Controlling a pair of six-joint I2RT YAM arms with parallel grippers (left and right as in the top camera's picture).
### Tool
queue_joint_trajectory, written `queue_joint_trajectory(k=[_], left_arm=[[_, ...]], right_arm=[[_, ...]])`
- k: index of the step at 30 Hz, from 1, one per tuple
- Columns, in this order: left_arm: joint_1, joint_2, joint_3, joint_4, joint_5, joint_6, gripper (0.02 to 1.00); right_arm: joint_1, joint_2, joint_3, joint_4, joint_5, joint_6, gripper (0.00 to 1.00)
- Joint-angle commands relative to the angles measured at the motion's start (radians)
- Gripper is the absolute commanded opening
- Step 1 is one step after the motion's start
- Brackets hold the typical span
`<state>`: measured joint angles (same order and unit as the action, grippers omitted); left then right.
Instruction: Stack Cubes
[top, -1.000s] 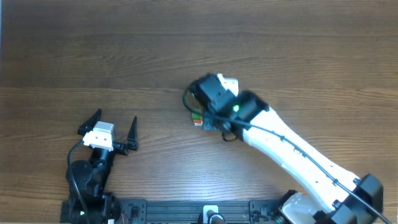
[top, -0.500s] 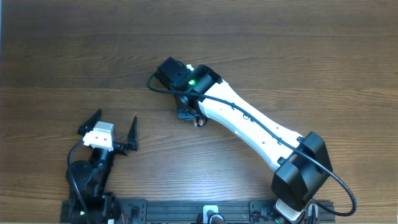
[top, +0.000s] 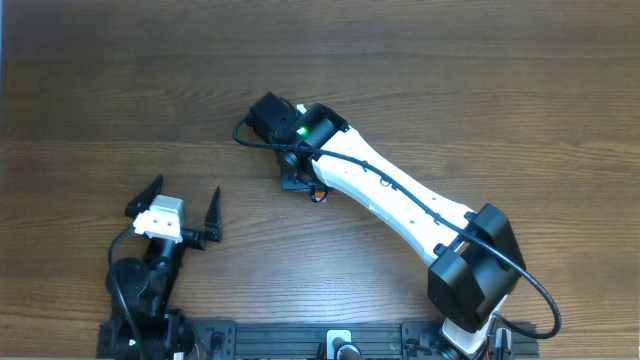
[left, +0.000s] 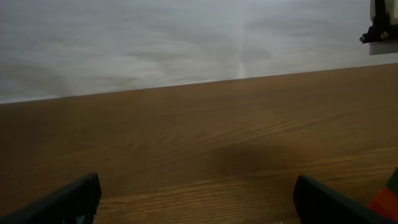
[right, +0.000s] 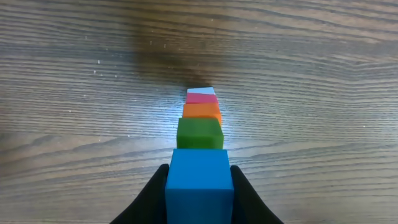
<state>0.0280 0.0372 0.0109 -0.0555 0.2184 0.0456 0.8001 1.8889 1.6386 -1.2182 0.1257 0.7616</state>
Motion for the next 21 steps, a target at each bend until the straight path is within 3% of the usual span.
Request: queue_joint_trajectory(k=[1, 21], left_arm=[[-0.005, -0.005, -0.005, 0.0, 0.009, 0.015, 1.0], [-0.005, -0.005, -0.005, 0.0, 0.009, 0.015, 1.0]], right_arm=[[0.003, 0.011, 0.023, 0.011, -0.004, 0.019, 0.009], [-0.015, 0.012, -0.027, 0.04, 0.003, 0.027, 0.012]])
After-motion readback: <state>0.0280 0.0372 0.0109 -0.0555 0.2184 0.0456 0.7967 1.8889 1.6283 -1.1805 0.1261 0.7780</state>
